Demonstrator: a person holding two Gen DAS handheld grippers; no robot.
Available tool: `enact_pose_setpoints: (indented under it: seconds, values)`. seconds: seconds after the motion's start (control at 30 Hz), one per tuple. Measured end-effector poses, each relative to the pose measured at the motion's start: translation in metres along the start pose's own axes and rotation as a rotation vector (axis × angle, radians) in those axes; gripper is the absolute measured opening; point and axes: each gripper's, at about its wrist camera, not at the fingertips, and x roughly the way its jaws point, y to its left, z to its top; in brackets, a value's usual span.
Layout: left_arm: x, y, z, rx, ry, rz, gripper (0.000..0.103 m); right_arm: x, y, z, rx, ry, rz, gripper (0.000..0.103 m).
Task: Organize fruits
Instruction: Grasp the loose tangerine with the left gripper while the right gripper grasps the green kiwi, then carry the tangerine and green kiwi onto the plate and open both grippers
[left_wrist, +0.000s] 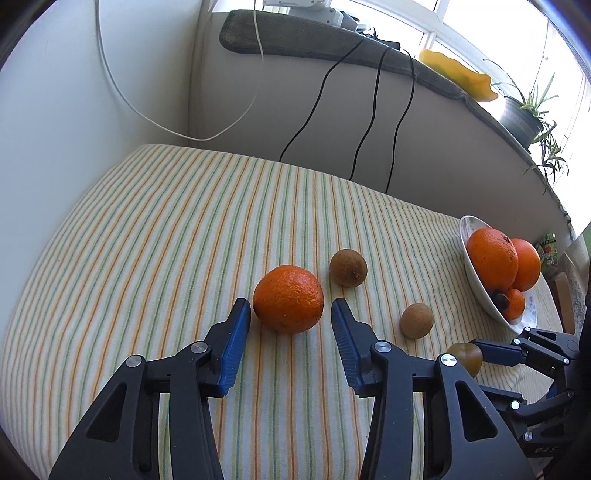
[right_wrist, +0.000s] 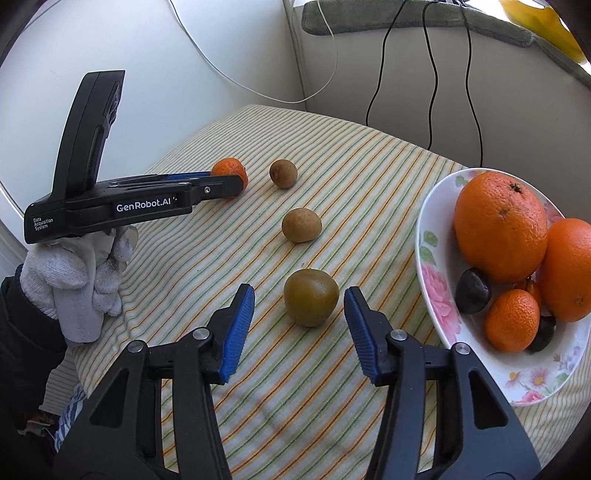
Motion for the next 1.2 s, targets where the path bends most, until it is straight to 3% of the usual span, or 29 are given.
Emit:
enact_pose_setpoints:
  seconds: [0.33, 0.77, 1.2]
  values:
    - [0.003, -0.001, 0.0, 0.01, 0.001, 0.003, 0.037, 0.006, -0.003, 0.0, 0.011, 0.014, -0.008, 0.032]
    - [-0.013, -0.006, -0.002, 0.007, -0.025, -0.026, 0.037, -0.015, 0.001, -0.01, 0.009, -0.029, -0.008, 0.03]
    - [-0.032, -0.046, -0.004, 0.056, -0.054, -0.117, 0.037, -0.07, -0.025, -0.029, 0.065, -0.113, -0.045, 0.03]
